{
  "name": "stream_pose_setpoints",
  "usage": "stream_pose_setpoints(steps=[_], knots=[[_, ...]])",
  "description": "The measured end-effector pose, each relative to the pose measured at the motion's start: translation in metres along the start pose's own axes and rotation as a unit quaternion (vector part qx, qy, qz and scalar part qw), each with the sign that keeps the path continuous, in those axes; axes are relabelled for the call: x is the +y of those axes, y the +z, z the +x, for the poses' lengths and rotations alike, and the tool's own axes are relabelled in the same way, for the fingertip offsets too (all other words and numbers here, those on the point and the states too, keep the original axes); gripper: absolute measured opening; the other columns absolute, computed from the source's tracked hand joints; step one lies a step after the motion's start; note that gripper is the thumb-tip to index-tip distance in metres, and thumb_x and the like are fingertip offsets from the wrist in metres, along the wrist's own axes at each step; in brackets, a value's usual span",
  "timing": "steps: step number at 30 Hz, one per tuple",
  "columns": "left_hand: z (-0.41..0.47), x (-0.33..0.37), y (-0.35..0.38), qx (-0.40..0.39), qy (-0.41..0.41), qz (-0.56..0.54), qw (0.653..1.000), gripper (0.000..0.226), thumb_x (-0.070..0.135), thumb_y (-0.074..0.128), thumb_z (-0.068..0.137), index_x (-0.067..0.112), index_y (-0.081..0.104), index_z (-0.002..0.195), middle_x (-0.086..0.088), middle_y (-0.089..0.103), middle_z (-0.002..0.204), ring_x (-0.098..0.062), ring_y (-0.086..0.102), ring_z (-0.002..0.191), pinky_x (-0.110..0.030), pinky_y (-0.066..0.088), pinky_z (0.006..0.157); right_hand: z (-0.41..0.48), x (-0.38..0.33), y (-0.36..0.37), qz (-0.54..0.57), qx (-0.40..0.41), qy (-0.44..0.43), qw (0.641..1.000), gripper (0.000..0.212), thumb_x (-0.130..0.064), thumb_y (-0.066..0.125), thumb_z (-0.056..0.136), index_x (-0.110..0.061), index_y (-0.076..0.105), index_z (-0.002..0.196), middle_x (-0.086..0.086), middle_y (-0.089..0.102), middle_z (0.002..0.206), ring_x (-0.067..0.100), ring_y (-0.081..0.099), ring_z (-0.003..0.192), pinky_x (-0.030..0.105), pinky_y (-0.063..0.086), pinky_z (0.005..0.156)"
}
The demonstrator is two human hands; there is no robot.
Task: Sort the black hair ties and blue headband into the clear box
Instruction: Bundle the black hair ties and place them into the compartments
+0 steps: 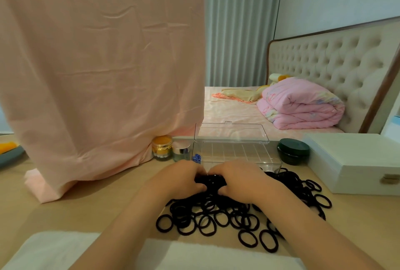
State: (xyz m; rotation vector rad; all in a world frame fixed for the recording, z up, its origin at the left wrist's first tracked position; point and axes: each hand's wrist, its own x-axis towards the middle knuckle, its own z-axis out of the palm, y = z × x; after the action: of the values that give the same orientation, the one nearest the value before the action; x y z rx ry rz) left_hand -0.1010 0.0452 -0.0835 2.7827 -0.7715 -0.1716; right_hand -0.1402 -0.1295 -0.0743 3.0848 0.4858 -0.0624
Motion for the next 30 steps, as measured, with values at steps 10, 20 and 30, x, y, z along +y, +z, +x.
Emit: stream_pose_setpoints(steps=[10,20,30], knots=[[-0.004,-0.001,-0.013,0.013,0.017,-0.138,0.99,0.038,0.036,0.062,0.094,0.033,0.06,0.132,0.015,0.065,0.122,-0.002,0.059,0.108,-0.023,0.044,0.097,-0.003,0.014,-0.013,0.19,0.062,0.04,0.979,0.021,-0.027,0.074,0.086,-0.036,0.078,0.105,-0.012,0.072,0.095,0.009,0.065,0.087,0.03,0.056,0.081],[0.0,0.004,-0.012,0.036,0.01,-0.414,0.91,0.024,0.045,0.073,0.086,0.032,0.074,0.106,0.013,0.072,0.081,-0.008,0.066,0.08,-0.028,0.054,0.079,-0.009,0.015,-0.026,0.544,0.097,0.073,0.83,0.024,-0.013,0.079,0.084,-0.018,0.074,0.107,0.006,0.079,0.091,0.019,0.077,0.077,0.026,0.058,0.061],[-0.001,-0.003,-0.013,-0.017,-0.022,-0.578,0.815,0.016,0.02,0.069,0.093,0.009,0.071,0.104,-0.004,0.073,0.087,-0.018,0.069,0.084,-0.033,0.057,0.084,-0.012,0.023,-0.027,0.635,0.026,0.045,0.771,0.026,-0.008,0.074,0.089,-0.009,0.073,0.115,0.014,0.078,0.104,0.024,0.076,0.091,0.026,0.058,0.061]])
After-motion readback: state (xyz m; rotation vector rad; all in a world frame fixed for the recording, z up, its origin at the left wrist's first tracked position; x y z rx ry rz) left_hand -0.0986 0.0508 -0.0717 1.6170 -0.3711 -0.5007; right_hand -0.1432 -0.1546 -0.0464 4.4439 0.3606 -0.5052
